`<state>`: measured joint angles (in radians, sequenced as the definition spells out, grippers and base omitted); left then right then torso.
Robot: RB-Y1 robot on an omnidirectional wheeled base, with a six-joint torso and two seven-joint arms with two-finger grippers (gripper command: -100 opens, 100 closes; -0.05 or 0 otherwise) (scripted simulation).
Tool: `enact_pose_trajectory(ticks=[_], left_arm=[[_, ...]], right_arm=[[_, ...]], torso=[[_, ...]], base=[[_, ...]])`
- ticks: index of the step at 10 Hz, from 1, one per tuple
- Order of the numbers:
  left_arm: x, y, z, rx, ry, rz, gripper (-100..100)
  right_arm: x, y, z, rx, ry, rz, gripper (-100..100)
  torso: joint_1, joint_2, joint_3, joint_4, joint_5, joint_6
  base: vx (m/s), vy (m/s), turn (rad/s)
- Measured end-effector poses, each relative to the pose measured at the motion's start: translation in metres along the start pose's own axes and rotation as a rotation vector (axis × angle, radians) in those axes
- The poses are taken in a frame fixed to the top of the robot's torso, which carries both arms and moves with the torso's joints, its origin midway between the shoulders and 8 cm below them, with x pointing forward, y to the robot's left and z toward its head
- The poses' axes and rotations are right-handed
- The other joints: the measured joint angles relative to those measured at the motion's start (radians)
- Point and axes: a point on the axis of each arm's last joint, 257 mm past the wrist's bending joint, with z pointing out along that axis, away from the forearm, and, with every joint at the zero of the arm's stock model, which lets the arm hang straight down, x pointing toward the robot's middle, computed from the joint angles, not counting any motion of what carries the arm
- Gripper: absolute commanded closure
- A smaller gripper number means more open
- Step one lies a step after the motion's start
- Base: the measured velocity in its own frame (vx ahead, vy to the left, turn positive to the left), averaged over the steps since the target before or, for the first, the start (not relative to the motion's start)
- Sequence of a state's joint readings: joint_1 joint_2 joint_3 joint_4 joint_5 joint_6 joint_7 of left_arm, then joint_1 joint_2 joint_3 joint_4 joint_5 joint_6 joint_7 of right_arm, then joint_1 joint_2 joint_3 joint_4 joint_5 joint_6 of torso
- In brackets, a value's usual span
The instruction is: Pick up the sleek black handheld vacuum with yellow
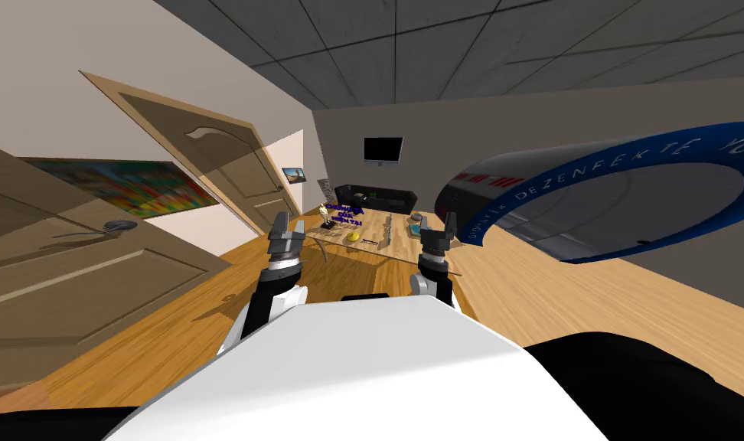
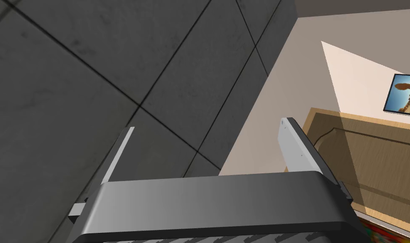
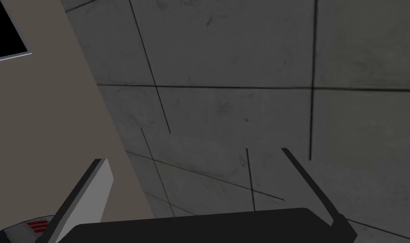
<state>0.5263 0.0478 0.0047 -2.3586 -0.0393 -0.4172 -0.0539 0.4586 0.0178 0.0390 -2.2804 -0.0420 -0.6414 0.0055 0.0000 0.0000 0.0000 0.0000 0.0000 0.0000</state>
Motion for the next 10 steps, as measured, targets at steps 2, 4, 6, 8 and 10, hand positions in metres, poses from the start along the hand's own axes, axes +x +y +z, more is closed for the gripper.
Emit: enact_pose_trajectory(ticks=[2, 4, 6, 8, 10], left_arm=[[0.0, 0.0, 0.0, 0.0, 0.0, 0.0, 0], [0.0, 0.0, 0.0, 0.0, 0.0, 0.0, 0], [0.0, 0.0, 0.0, 0.0, 0.0, 0.0, 0], [0.0, 0.0, 0.0, 0.0, 0.0, 0.0, 0], [0.0, 0.0, 0.0, 0.0, 0.0, 0.0, 0]], right_arm=[[0.01, -0.008, -0.005, 0.023, 0.05, -0.01, -100], [0.026, -0.024, -0.014, 0.065, 0.119, -0.028, -100], [0.034, -0.038, -0.021, 0.095, 0.175, -0.046, -100], [0.047, -0.054, -0.033, 0.137, 0.241, -0.069, -100], [0.054, -0.068, -0.043, 0.174, 0.301, -0.091, -100]], torso=[[-0.002, 0.001, 0.0, 0.0, 0.0, 0.0], [-0.004, 0.001, 0.001, 0.0, -0.001, 0.0], [-0.003, 0.0, 0.0, 0.0, -0.001, 0.0], [-0.003, 0.0, 0.0, 0.0, -0.001, 0.0], [-0.003, 0.0, 0.0, 0.0, -0.001, 0.0]], base=[[-0.016, -0.043, 0.145], [-0.014, -0.047, 0.125], [-0.004, -0.044, 0.195], [-0.003, -0.041, 0.12], [0.001, -0.033, 0.138]])
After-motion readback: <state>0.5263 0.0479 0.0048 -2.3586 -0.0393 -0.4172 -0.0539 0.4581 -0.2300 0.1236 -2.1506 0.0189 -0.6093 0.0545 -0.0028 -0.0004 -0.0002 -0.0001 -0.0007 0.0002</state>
